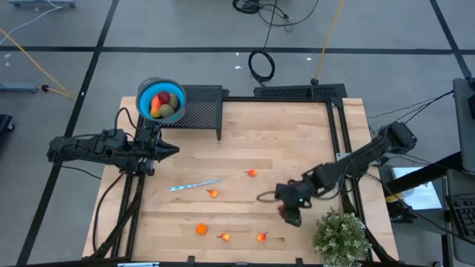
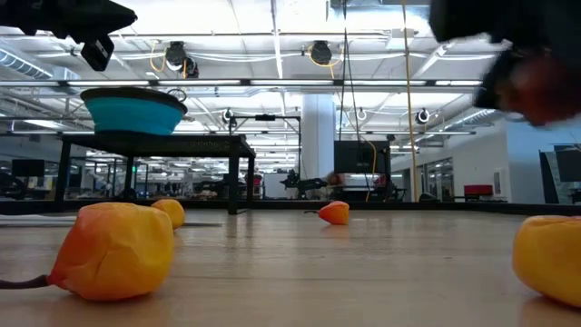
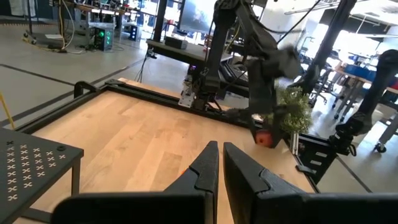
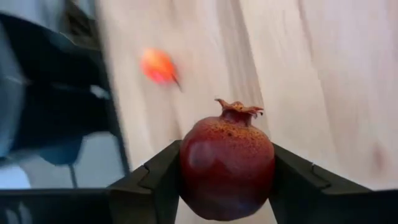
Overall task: Pick & Place Fruit
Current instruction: Put the pomegranate into the blue strainer bowl on the shelf
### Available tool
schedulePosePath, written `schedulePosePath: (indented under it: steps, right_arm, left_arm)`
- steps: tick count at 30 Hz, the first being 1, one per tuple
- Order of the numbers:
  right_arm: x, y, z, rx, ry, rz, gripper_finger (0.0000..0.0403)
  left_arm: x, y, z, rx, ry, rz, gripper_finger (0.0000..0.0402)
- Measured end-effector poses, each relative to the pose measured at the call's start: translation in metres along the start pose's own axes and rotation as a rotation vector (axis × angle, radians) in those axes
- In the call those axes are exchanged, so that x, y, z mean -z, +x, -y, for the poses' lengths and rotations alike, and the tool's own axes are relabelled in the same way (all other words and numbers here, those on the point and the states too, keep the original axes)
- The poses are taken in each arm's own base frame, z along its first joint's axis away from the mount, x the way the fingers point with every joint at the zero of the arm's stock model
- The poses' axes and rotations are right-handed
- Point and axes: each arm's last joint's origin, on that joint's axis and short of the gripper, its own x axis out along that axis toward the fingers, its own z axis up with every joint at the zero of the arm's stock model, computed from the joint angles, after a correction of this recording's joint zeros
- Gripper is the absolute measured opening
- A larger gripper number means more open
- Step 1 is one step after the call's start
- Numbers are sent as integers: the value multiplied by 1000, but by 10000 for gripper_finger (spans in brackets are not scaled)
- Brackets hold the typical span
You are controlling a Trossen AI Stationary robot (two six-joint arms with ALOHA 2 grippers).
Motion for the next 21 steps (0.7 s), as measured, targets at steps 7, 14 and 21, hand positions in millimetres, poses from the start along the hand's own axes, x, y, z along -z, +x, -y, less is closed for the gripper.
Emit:
schedulePosePath:
  steps: [7, 14, 21]
  right_arm:
    - [-30, -44, -3, -110, -163, 360, 181]
    - [-53, -82, -9, -209, -376, 683, 184]
    - [-66, -100, -13, -190, -614, 908, 181]
  left_arm:
    - [0, 0, 0, 0, -3, 1, 21]
    - [0, 0, 0, 0, 0, 1, 21]
    - [0, 0, 0, 0, 2, 0, 21]
